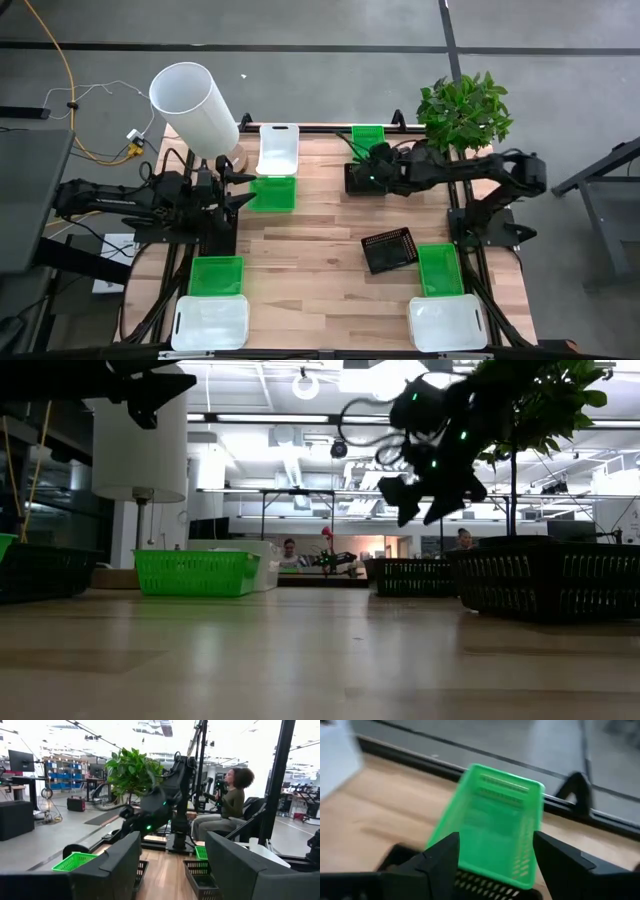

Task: Stack baskets by color
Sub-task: Stack the top green bin on the center-left green bin

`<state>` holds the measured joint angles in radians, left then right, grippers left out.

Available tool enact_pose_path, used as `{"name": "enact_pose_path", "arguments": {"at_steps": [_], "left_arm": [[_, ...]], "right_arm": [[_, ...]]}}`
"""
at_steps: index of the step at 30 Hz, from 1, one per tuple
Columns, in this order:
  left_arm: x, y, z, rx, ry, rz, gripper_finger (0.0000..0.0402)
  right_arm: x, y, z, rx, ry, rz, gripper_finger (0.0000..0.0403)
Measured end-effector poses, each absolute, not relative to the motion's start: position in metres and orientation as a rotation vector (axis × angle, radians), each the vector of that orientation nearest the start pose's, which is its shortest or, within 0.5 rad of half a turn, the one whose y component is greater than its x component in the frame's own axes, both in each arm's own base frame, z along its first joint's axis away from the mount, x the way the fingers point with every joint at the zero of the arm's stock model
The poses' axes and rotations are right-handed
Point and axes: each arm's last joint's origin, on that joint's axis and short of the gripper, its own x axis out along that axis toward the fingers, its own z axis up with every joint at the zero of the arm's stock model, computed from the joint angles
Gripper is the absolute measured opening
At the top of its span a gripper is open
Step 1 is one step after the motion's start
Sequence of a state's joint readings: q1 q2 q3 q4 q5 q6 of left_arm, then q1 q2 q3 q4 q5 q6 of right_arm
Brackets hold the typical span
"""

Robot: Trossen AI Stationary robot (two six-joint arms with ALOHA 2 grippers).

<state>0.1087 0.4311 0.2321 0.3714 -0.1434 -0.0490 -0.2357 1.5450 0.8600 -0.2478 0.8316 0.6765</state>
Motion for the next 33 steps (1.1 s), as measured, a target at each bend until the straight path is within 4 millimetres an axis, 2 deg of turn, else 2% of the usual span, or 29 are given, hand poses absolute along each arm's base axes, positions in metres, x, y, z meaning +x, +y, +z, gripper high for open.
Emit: {"name": "enact_pose_path", "arguments": {"at_steps": [7,16,23,33], "left_arm": [[0.126,0.018,0.241,-0.052,-0.177,0.246,0.0213],[0.126,0.018,0.24,-0.051,-0.175,0.246,0.0213],[0.126,0.018,0.24,-0.053,-0.176,0.246,0.0213],[0.126,0.018,0.24,-0.054,-0.176,0.245,0.0213]], "right_arm": [[0.281,-0.108,0.162,0.337,0.53,-1.395,0.0222],[0.275,-0.131,0.146,0.411,0.565,-1.459,0.0204],[0.27,-0.147,0.141,0.487,0.572,-1.465,0.0204],[0.265,-0.157,0.141,0.542,0.572,-1.466,0.0201]]}}
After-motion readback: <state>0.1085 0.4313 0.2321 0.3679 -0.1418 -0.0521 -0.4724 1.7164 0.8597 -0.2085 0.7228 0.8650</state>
